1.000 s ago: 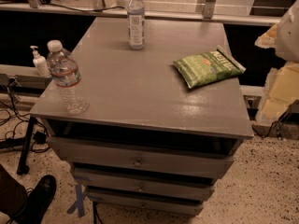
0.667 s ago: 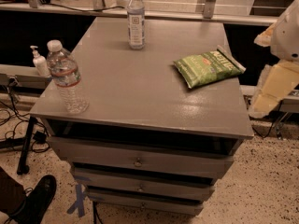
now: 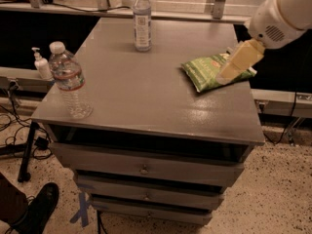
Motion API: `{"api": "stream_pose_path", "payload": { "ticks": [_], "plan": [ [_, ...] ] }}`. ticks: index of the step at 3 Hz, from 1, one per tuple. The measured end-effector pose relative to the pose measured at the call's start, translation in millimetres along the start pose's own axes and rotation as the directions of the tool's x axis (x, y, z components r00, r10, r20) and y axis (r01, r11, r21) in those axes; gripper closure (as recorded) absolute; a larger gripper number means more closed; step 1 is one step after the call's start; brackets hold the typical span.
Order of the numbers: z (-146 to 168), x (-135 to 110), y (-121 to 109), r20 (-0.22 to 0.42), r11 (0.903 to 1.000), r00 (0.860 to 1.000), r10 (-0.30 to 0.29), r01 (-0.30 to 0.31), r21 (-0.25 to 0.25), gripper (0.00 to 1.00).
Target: Move blue plastic bottle near water bottle
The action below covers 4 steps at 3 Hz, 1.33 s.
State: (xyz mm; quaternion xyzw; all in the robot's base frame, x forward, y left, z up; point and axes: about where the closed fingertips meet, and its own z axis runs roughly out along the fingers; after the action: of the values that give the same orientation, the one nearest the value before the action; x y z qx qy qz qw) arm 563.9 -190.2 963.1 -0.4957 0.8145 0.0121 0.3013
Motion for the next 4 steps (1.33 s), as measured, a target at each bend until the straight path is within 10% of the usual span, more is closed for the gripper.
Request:
{"api": "stream_pose_path", "payload": {
  "ticks": [3, 4],
  "plan": [
    [76, -112, -44, 0.306, 0.983, 0.938, 0.164, -0.181, 0.028, 0.0],
    [76, -112, -44, 0.306, 0.9831, 0.938, 0.164, -0.181, 0.028, 0.0]
  ]
}}
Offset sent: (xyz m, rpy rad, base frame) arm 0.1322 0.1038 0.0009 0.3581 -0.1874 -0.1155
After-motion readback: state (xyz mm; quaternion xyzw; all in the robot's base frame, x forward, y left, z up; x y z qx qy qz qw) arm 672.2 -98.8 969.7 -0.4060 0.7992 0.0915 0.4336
